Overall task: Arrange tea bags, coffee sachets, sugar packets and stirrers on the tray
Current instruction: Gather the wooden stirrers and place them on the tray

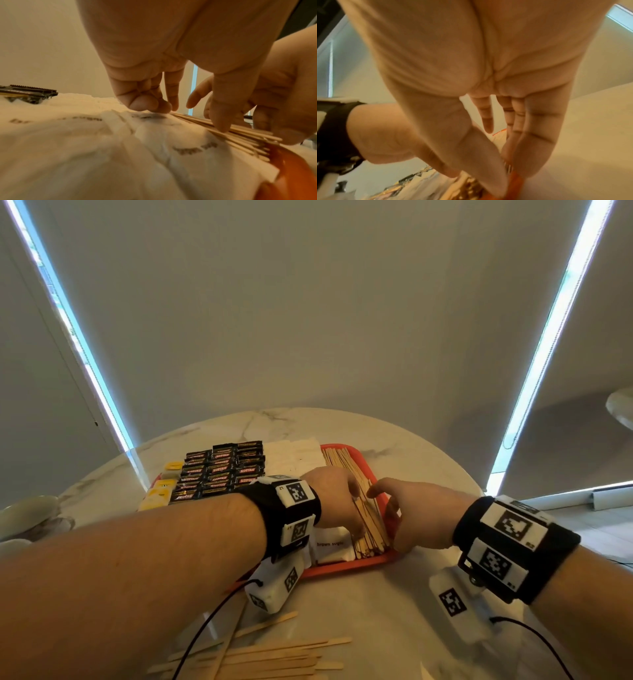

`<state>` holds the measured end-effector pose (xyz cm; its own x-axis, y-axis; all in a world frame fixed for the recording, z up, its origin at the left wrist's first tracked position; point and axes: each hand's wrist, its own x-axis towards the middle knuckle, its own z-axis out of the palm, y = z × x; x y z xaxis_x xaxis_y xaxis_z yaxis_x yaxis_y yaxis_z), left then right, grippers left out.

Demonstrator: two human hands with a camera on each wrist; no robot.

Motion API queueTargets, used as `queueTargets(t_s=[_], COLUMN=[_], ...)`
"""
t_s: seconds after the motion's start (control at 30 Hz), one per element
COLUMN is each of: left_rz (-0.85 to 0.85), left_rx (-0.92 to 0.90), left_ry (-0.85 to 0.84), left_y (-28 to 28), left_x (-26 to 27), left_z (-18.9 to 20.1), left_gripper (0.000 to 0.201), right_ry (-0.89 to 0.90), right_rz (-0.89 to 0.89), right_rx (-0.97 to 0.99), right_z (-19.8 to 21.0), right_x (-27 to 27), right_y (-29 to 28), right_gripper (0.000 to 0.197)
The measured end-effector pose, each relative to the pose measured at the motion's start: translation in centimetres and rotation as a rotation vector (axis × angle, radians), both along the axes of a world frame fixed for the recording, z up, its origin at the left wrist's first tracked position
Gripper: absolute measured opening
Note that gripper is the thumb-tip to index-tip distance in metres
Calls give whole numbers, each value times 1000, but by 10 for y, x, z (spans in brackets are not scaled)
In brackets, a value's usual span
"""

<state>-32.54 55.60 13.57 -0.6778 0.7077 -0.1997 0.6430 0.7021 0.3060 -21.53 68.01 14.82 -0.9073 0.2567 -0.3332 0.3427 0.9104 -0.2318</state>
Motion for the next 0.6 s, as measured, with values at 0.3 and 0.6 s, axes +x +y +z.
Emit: queueTargets(t_s=[0.3, 0.6], left_rz=[8, 157], left_rx=[12, 382], left_ry=[5, -3], left_y=[2, -64], left_x=[0, 13], left_z=[-6, 40], left_gripper=[67, 12], right_ry=[84, 265], right_rz=[-59, 150], right_rx=[-12, -36], right_z=[-8, 19], right_x=[-11, -13], right_y=[6, -38], right_gripper=[45, 19])
